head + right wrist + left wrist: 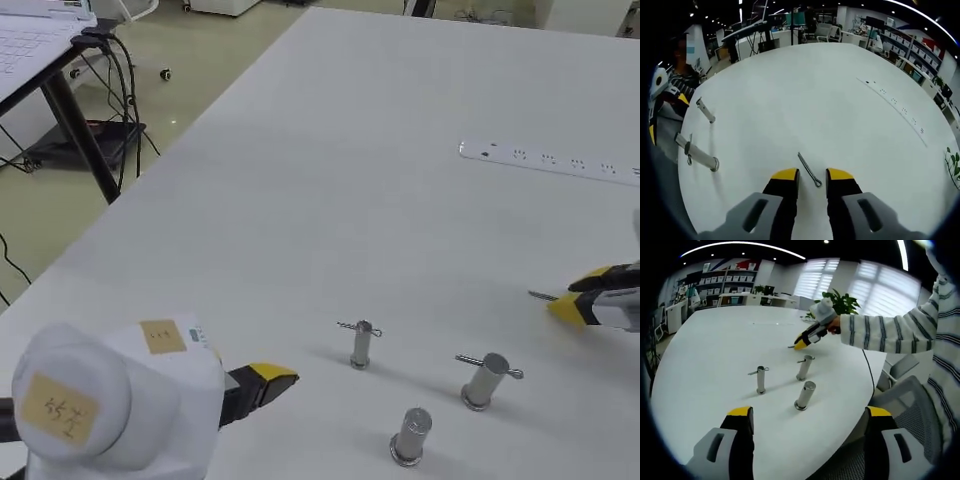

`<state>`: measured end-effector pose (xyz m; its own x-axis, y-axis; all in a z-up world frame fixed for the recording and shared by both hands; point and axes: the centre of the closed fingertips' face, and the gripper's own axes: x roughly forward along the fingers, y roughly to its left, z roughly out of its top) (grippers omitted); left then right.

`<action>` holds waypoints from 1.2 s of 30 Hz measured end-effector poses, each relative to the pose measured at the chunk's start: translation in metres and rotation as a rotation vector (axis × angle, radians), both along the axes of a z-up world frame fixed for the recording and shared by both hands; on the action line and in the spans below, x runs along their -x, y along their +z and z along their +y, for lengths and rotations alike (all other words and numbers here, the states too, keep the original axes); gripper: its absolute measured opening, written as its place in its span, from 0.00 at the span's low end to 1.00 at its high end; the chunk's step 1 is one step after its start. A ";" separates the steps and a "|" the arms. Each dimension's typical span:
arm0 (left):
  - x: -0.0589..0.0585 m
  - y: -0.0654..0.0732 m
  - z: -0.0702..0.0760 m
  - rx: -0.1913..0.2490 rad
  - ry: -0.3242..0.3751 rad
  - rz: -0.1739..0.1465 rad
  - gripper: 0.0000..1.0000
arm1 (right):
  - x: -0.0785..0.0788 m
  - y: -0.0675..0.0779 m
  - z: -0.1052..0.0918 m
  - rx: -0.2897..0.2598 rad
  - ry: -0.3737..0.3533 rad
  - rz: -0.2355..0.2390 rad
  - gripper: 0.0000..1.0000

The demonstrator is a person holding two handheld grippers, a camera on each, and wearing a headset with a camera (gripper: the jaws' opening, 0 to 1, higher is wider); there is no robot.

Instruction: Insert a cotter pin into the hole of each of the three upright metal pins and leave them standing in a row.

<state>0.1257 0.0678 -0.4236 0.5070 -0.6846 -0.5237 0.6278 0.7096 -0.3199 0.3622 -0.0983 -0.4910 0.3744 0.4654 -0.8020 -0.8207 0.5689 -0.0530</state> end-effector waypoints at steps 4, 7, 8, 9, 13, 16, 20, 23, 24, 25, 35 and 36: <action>-0.001 0.001 -0.001 0.006 0.001 -0.002 0.89 | 0.003 0.000 0.005 -0.002 0.020 -0.002 0.11; -0.001 0.002 -0.002 0.007 -0.004 -0.008 0.89 | 0.005 0.000 0.007 0.006 0.028 -0.005 0.09; -0.001 0.002 -0.002 0.008 -0.007 -0.009 0.88 | 0.005 0.000 0.007 0.009 0.027 -0.006 0.08; 0.000 0.002 -0.003 0.007 -0.009 -0.009 0.87 | 0.005 0.000 0.007 0.009 0.020 -0.004 0.08; 0.000 0.002 -0.003 0.003 -0.014 -0.015 0.85 | 0.005 -0.001 0.009 -0.008 0.004 0.009 0.02; -0.004 0.000 0.001 -0.017 0.010 -0.021 0.85 | 0.006 -0.001 0.011 0.001 0.007 0.000 0.00; -0.005 0.003 0.004 -0.005 0.026 -0.026 0.84 | 0.007 0.000 0.012 0.040 0.039 -0.030 0.00; -0.005 0.003 0.006 -0.008 0.029 -0.026 0.83 | 0.007 0.000 0.013 0.058 0.068 -0.049 0.00; -0.005 0.003 0.006 -0.009 0.029 -0.025 0.83 | 0.006 0.000 0.012 0.057 0.063 -0.047 0.00; -0.005 0.003 0.007 -0.010 0.029 -0.024 0.82 | 0.006 0.000 0.012 0.052 0.055 -0.041 0.00; -0.010 0.011 0.012 0.016 0.050 -0.056 0.80 | 0.004 0.000 0.011 0.018 0.014 -0.047 0.00; -0.011 0.012 0.014 0.015 0.051 -0.057 0.80 | 0.000 0.001 0.010 0.042 0.041 -0.083 0.00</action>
<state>0.1362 0.0816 -0.4116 0.5697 -0.6649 -0.4830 0.6085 0.7363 -0.2959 0.3618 -0.0882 -0.4904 0.4217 0.4487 -0.7879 -0.8352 0.5305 -0.1449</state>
